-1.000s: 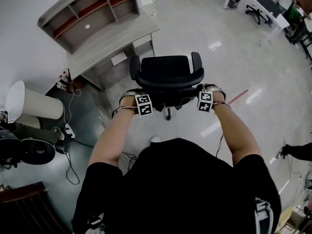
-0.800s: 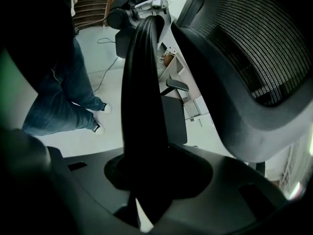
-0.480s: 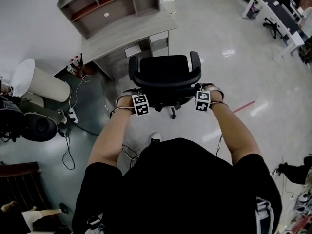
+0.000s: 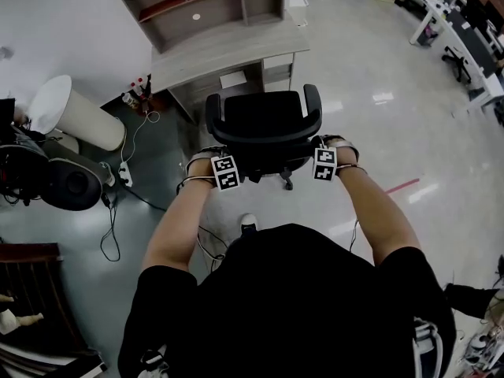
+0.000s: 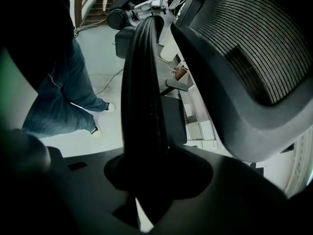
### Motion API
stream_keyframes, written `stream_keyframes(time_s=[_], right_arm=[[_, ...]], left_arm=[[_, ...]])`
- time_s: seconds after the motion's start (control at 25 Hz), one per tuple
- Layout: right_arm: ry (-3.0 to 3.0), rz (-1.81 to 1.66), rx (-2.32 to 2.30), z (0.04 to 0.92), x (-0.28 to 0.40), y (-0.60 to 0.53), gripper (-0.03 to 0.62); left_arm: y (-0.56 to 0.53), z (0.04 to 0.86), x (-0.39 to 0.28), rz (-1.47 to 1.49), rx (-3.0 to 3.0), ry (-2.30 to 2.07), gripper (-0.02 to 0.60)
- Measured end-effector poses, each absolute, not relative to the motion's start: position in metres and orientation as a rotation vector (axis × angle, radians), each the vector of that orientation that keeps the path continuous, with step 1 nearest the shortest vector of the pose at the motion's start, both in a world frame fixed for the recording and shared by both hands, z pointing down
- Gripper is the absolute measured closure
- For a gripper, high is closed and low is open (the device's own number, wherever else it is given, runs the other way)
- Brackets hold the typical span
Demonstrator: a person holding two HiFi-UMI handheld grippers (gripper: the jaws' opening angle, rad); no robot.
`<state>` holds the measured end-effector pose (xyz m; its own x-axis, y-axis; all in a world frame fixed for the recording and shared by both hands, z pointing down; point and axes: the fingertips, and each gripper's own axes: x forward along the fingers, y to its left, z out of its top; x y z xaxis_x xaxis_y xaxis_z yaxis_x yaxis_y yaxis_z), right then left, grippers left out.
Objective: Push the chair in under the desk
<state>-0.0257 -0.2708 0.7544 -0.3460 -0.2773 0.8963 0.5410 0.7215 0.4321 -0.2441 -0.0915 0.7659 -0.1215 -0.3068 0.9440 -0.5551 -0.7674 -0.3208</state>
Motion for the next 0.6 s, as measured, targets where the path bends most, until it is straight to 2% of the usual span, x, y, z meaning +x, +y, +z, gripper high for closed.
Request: stream_keyframes(time_s=[0.6], right_arm=[[-1.738,-0.914,-0.278,0.753,-0.110,-0.250,0.465]], left_arm=[[-0.053,0.765,-0.313,1.956,1.875,-1.048,0.451]])
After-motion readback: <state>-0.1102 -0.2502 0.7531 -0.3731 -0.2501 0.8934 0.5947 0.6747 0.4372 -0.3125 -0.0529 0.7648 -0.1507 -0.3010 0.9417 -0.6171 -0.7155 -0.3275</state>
